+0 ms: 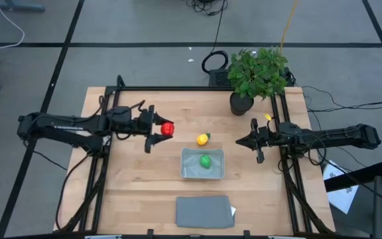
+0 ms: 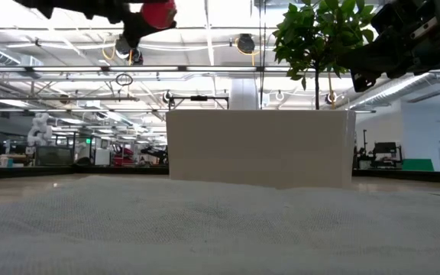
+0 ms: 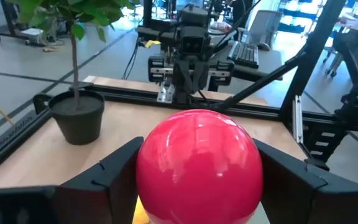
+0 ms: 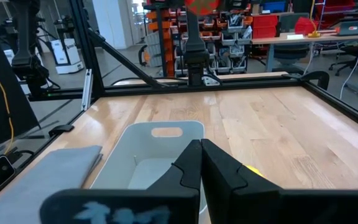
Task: Pick and placing Produce into tupperware
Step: Put the tomato into the gray bin
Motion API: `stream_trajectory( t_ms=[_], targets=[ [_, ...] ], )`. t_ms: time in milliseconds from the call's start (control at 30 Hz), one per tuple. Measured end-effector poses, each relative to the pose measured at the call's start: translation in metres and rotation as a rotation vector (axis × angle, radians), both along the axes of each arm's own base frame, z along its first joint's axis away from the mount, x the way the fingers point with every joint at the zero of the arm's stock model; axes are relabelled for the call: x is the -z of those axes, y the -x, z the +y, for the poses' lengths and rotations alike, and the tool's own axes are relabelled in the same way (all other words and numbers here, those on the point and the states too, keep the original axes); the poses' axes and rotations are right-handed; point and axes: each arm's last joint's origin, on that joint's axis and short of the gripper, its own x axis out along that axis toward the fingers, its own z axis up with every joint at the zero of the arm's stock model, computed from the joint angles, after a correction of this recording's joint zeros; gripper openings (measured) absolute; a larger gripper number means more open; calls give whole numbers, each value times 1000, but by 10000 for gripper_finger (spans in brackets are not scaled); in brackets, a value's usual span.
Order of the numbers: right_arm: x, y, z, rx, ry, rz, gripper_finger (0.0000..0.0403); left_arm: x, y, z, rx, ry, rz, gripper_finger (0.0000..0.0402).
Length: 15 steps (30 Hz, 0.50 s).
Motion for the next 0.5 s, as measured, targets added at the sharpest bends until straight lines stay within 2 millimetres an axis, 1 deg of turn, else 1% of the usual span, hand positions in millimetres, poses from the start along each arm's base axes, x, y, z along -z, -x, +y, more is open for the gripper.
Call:
stream_trajectory(
  t_ms=[100, 233, 333, 500],
  targets=[
    [0, 0, 0, 0, 0, 0, 0, -7, -11, 1, 38, 0, 1, 257],
    [0, 0, 0, 0, 0, 0, 0, -24, -26, 1, 93, -35, -16, 257],
    [0, 0, 0, 0, 0, 0, 0, -38, -36, 2, 95, -68, -10, 257],
    [0, 0, 0, 0, 0, -1, 0, -54, -52, 9, 82, -87, 25, 257]
  ],
)
